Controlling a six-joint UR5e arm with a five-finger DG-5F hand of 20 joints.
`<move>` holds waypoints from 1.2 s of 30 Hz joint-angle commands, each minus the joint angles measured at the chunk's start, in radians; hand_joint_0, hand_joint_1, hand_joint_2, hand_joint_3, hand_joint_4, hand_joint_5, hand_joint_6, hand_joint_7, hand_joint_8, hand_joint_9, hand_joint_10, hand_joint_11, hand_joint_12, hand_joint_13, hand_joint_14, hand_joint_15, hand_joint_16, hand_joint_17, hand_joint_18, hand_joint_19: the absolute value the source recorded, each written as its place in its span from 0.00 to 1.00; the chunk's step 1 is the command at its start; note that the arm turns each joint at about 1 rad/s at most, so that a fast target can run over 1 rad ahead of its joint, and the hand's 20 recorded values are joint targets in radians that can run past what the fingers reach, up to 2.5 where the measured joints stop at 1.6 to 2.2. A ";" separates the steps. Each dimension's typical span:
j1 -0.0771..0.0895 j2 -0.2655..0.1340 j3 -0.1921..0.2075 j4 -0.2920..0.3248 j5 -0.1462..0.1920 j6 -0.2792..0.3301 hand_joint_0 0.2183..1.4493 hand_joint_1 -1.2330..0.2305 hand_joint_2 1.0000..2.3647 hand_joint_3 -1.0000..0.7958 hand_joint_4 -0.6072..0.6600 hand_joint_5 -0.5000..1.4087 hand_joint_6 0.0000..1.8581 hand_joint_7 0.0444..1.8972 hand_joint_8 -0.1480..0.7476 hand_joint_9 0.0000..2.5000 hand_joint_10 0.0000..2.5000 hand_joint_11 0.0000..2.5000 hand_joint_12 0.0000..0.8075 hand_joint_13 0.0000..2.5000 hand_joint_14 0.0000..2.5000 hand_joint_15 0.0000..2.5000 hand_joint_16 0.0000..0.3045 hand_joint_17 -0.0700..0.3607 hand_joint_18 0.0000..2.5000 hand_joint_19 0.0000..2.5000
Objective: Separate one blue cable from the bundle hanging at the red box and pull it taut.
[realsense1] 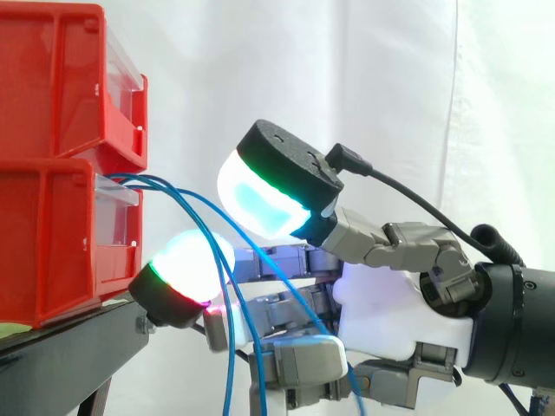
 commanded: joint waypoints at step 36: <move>-0.047 0.020 0.007 -0.132 -0.009 0.083 0.39 0.29 0.01 0.39 0.52 0.15 0.50 0.57 0.54 0.41 0.01 0.43 0.41 0.45 0.01 0.44 0.16 0.42 0.35 0.31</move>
